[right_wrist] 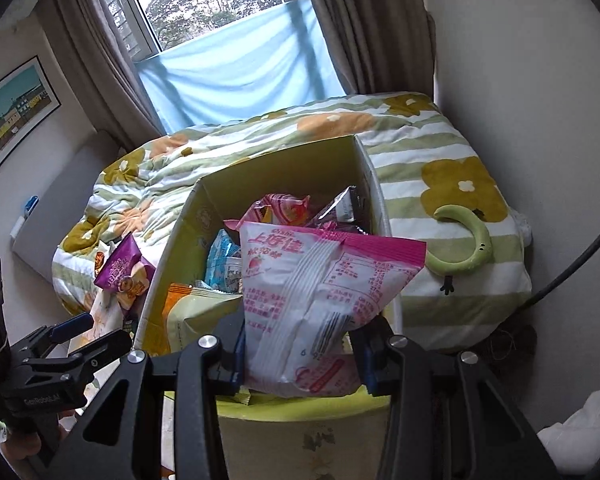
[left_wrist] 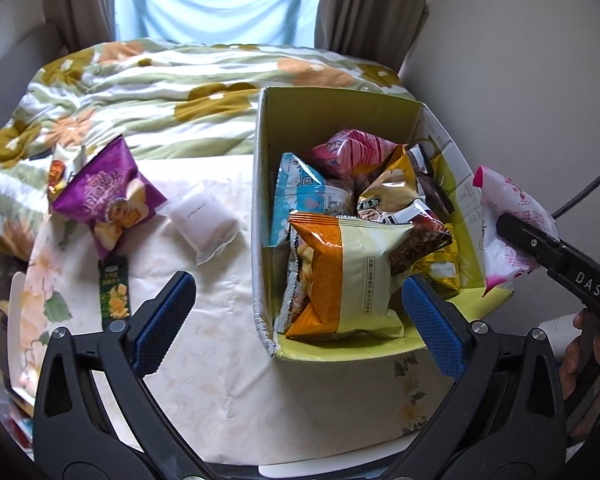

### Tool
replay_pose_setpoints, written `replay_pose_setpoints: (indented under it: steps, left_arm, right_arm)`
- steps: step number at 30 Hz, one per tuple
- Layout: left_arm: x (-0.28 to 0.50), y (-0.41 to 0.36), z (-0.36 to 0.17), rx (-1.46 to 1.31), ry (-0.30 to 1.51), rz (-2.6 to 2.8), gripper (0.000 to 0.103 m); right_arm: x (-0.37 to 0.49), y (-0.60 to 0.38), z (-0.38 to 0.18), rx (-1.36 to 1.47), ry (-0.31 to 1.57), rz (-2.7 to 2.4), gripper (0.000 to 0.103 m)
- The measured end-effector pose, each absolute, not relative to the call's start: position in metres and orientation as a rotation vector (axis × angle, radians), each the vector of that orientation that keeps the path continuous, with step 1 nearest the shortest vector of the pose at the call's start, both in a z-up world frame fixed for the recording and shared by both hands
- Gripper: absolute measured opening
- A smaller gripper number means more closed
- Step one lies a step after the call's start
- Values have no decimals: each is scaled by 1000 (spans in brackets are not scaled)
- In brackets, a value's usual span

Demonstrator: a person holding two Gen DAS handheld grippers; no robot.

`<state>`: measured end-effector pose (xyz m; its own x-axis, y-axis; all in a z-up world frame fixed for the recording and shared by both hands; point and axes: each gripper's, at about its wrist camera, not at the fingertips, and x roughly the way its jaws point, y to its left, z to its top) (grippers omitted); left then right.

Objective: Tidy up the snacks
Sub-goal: 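Carry both bags over the yellow box and open both tools to release them, then withdraw both tools from the box toward the remaining snacks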

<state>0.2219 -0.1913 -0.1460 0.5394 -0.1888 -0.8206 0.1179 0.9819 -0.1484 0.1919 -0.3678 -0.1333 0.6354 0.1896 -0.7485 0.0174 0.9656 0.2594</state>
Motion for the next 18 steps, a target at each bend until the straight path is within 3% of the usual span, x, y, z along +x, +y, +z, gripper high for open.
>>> replay_pose_setpoints:
  steps: [4,6,8,10,18]
  left_arm:
    - [218,-196,-141,-54,967,-172,102]
    - [216,-198,-140,-44,964,-171,102]
    - [214,-201,-141,-28,963,-169,102]
    - [212,-202,-142,-19,965,-168,102]
    - [207,-206,-140,-18,956,-190,102]
  right_arm:
    - [198,-366,-146,266,918,94,40]
    - [200,-367,-155,289,948,105,50]
    - [195,-368,-156,289,931,102,90]
    - [187,-368,-153,282,893,102,102]
    - [175,-367,-146,222,867,83,102]
